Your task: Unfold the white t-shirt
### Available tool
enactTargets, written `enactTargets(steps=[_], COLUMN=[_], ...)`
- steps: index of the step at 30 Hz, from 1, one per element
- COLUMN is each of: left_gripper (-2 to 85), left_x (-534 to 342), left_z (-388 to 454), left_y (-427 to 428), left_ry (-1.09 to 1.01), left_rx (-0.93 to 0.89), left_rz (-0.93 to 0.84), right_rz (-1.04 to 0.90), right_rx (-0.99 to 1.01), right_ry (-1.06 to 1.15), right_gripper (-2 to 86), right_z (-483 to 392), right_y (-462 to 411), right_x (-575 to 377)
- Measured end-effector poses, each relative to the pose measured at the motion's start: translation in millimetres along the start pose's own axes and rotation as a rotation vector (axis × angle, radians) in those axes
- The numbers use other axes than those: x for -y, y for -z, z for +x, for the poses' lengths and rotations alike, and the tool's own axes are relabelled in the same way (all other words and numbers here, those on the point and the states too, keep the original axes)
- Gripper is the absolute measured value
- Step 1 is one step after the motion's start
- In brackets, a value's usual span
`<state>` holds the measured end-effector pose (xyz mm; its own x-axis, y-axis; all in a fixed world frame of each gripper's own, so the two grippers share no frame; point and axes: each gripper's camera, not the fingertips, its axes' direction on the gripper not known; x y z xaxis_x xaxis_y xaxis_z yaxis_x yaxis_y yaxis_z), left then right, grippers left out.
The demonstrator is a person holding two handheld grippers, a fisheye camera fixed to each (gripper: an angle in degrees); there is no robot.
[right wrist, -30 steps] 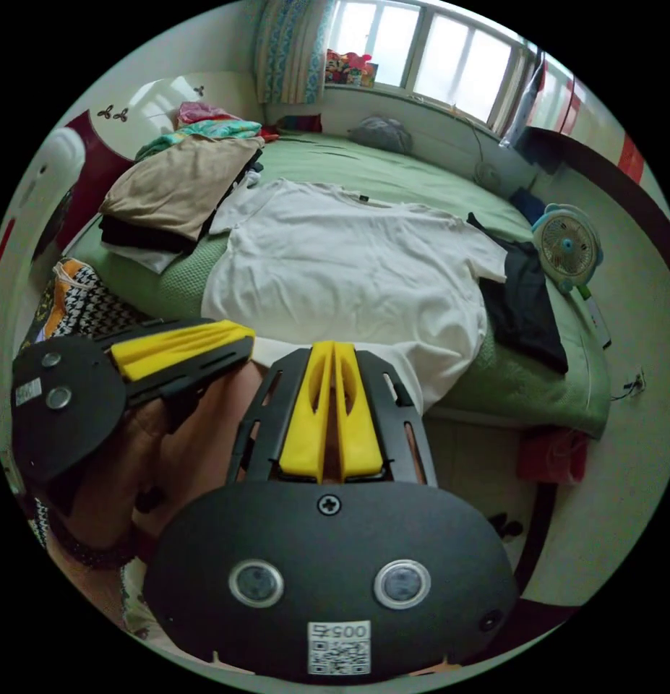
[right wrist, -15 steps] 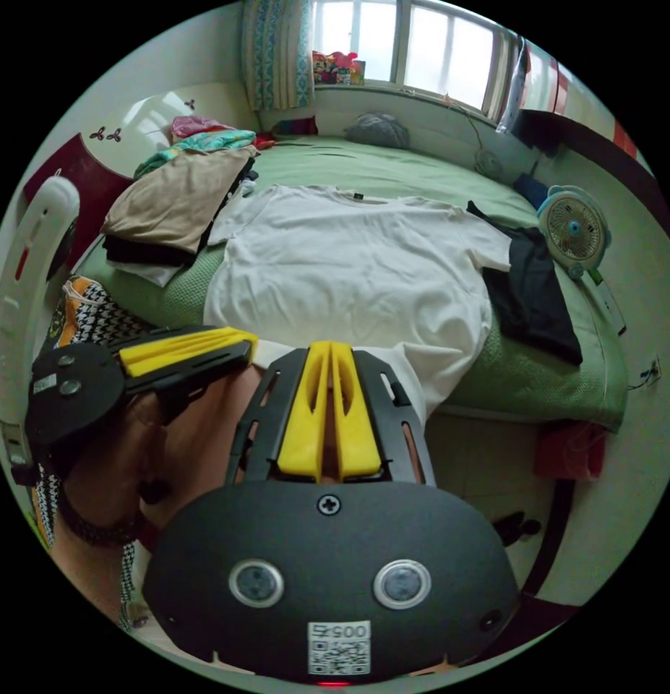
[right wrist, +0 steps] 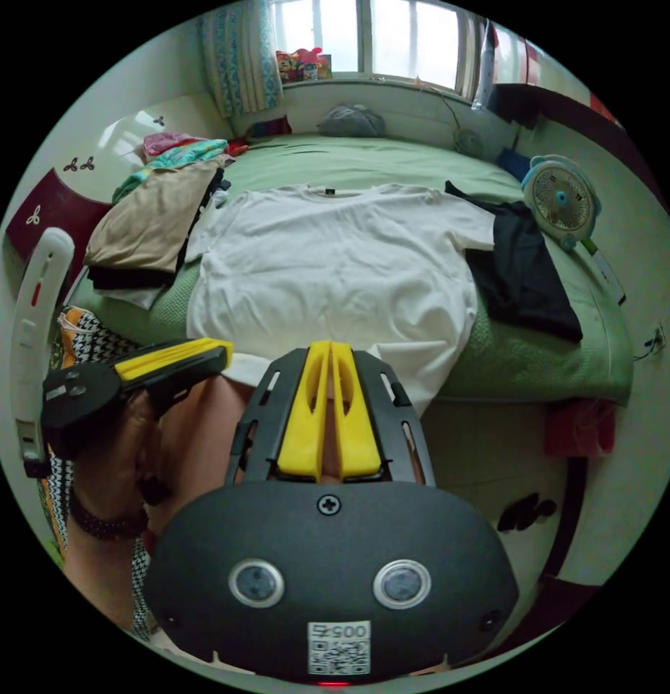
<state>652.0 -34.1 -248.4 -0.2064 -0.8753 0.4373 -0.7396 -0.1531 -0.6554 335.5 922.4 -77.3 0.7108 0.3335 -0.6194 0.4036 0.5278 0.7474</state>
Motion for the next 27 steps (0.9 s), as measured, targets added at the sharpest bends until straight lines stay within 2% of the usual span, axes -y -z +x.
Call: enactTargets(steps=[6, 15, 22, 27], left_gripper=[-0.6, -0.6, -0.6, -0.6], left_x=[9.6, 18.4, 26.3, 30.1], left_z=[2.9, 16.4, 10.6, 12.7], left_y=[-6.5, -11.2, -13.6, -13.9], left_ry=[-0.008, -0.038, -0.019, -0.029], left_rx=[-0.015, 0.073, 0.008, 0.042], left_rz=[-0.006, -0.002, -0.005, -0.004], right_rz=[-0.003, 0.012, 0.019, 0.020], right_rx=[0.020, 0.024, 0.029, 0.036], right_ry=[0.003, 0.002, 0.000, -0.002], right_gripper=[-1.2, -0.9, -0.9, -0.9], right_z=[10.7, 19.7, 26.4, 32.5], right_y=[-1.4, 0.9, 1.8, 1.7], right_x=[2.1, 0.6, 0.9, 2.5])
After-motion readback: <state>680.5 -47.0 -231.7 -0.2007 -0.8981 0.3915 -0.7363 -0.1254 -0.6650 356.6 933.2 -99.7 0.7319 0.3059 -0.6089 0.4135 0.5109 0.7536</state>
